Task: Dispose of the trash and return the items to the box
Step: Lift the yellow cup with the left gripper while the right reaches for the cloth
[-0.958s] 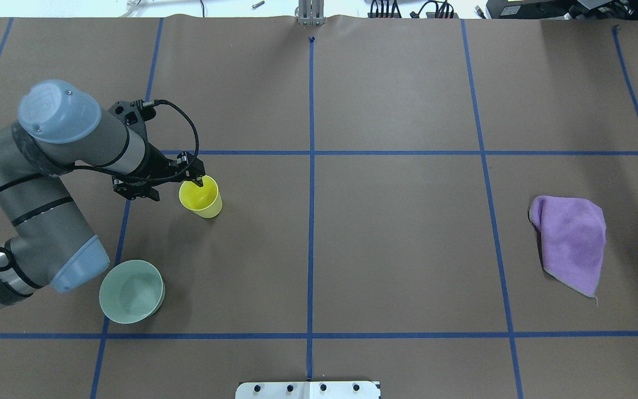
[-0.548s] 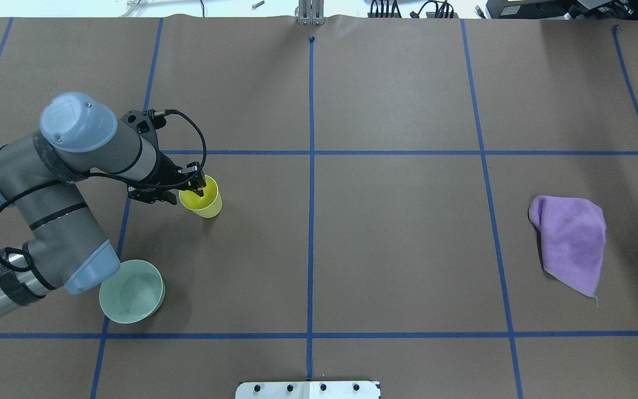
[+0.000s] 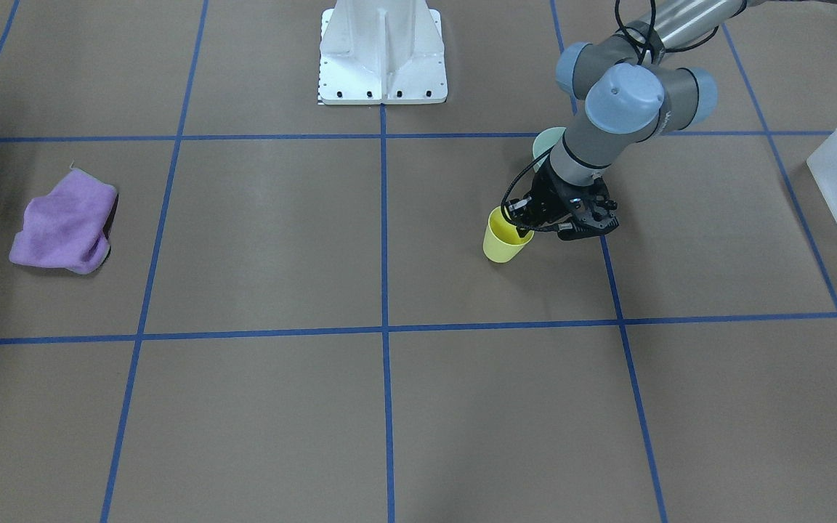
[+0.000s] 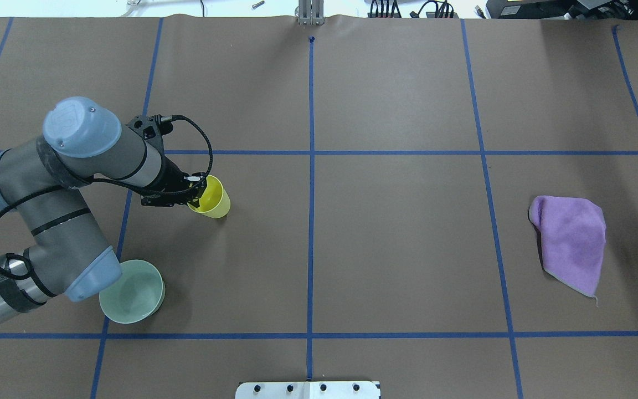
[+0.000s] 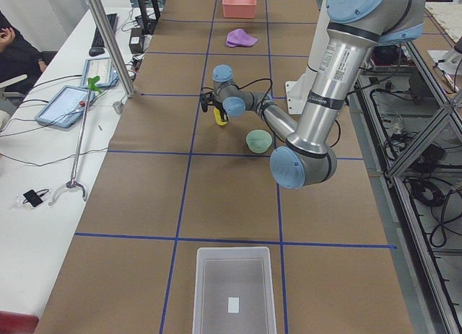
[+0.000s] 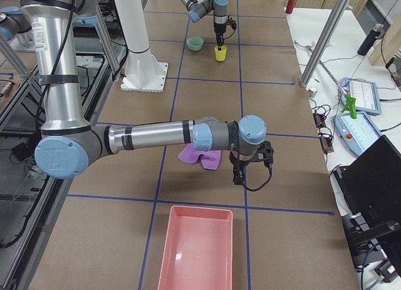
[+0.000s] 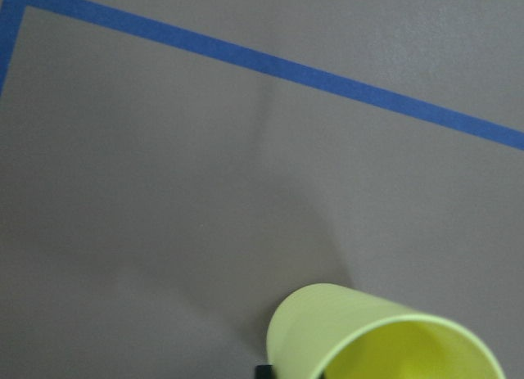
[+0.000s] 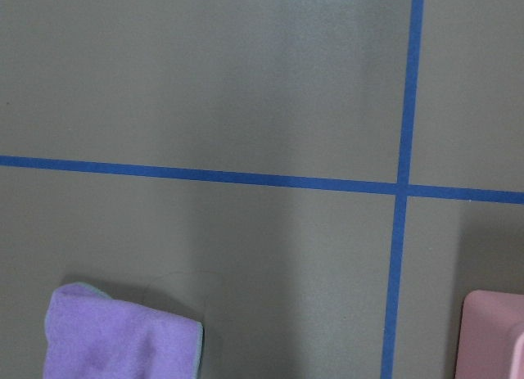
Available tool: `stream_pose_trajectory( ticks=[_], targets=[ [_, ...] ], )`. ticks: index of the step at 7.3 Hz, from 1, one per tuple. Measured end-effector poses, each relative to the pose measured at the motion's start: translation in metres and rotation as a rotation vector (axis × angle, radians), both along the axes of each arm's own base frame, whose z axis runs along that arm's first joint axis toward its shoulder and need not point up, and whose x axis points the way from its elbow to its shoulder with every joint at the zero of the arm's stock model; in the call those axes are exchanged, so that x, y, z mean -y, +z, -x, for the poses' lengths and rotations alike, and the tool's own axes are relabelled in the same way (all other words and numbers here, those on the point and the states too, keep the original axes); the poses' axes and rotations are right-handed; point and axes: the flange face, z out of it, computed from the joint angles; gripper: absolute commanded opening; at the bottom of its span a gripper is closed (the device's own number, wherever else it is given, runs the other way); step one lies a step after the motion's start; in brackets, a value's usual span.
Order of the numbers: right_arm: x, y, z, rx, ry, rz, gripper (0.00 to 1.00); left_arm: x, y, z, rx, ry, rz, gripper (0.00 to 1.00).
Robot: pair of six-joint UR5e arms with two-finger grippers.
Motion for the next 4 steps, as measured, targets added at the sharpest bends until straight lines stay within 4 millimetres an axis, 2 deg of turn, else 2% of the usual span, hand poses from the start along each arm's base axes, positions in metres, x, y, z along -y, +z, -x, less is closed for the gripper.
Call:
stream_pose_trajectory(
  ticks=[2,4],
  targets=[
    [-0.001,-0.025,0.033,0.013,-0.037,-0.015,1.0,0.01,-0.025,0.04,-0.051,0.008,0.04,0.0],
    [-0.014,-0.067,0.086,0.001,-0.05,-0.004,1.0,0.031,-0.039,0.091,-0.056,-0.035,0.086,0.0]
  ],
)
